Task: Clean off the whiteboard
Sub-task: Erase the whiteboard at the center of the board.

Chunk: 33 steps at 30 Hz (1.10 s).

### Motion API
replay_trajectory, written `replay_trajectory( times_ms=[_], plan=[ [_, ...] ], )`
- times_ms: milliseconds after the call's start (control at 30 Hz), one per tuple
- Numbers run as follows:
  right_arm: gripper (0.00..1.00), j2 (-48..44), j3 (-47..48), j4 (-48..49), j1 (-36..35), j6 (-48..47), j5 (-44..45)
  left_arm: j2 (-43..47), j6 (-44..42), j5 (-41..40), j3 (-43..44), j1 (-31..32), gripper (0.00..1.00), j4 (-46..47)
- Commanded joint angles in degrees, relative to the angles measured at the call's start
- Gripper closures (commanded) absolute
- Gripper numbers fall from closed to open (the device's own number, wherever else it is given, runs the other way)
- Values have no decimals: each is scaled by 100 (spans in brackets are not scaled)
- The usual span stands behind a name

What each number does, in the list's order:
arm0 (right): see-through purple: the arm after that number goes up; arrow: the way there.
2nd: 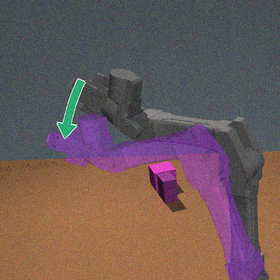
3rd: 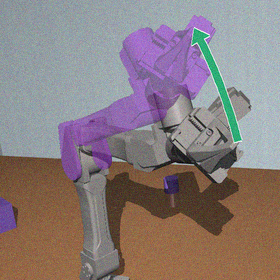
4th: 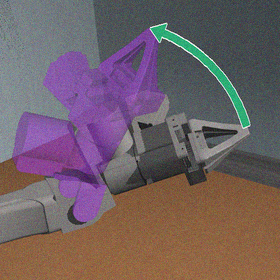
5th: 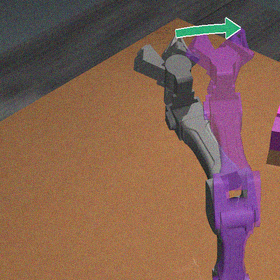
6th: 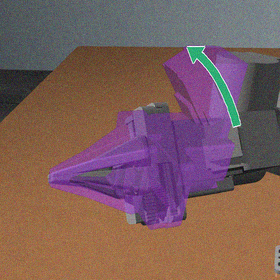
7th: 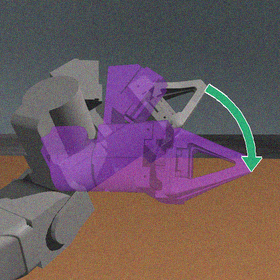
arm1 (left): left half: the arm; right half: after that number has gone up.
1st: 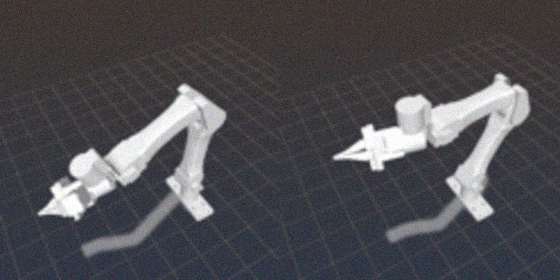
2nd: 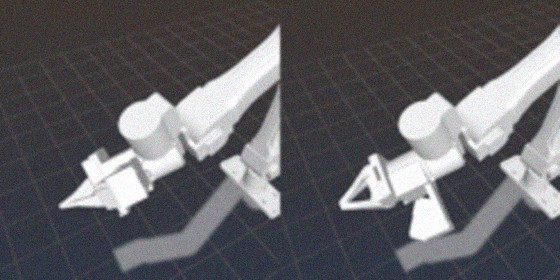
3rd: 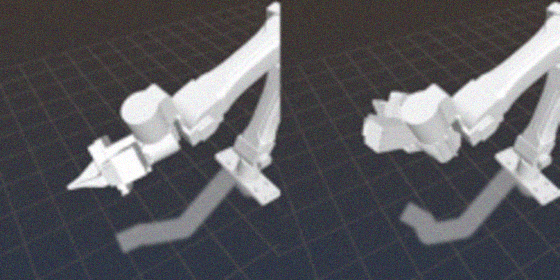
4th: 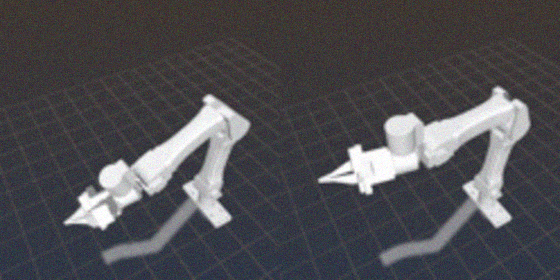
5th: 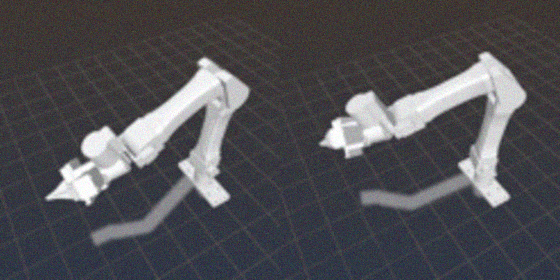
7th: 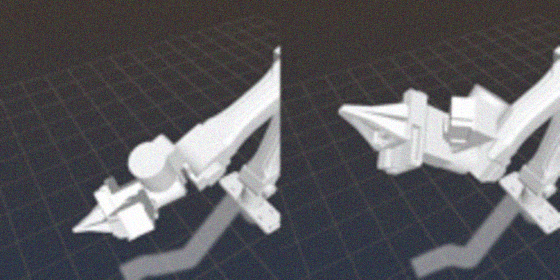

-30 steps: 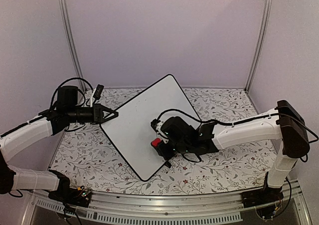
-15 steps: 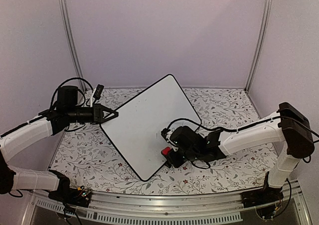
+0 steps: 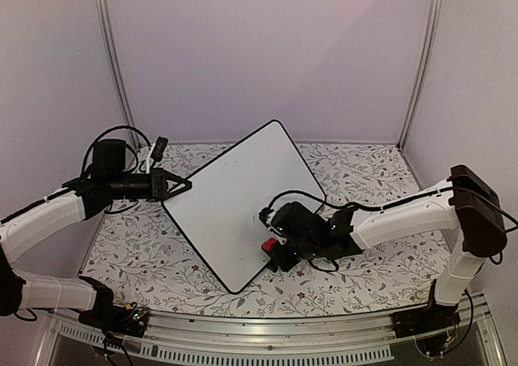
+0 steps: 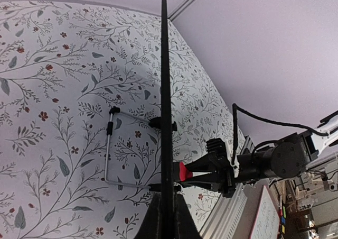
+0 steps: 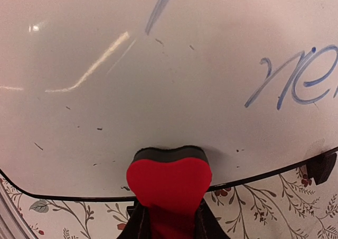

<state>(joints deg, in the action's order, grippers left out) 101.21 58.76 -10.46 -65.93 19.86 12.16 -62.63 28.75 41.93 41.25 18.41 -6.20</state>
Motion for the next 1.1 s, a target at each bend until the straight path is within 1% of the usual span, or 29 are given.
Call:
replay_trajectory(
  times_ms=[0, 300, 667, 833, 1067],
  plan=[
    [100, 268, 509, 37, 89, -242, 299, 41, -150, 359, -82, 54, 100, 58],
    [100, 563, 1234, -88, 222, -546, 417, 49, -145, 368, -77, 52, 100, 57],
    [100, 721, 1927, -141, 597, -884, 368, 60, -148, 378, -74, 57, 100, 57],
    [100, 760, 1835, -168, 614, -864, 178, 67, -148, 383, -69, 50, 100, 62],
    [100, 612, 1138, -21, 534, -611, 60, 59, -143, 394, -81, 48, 100, 78]
  ],
)
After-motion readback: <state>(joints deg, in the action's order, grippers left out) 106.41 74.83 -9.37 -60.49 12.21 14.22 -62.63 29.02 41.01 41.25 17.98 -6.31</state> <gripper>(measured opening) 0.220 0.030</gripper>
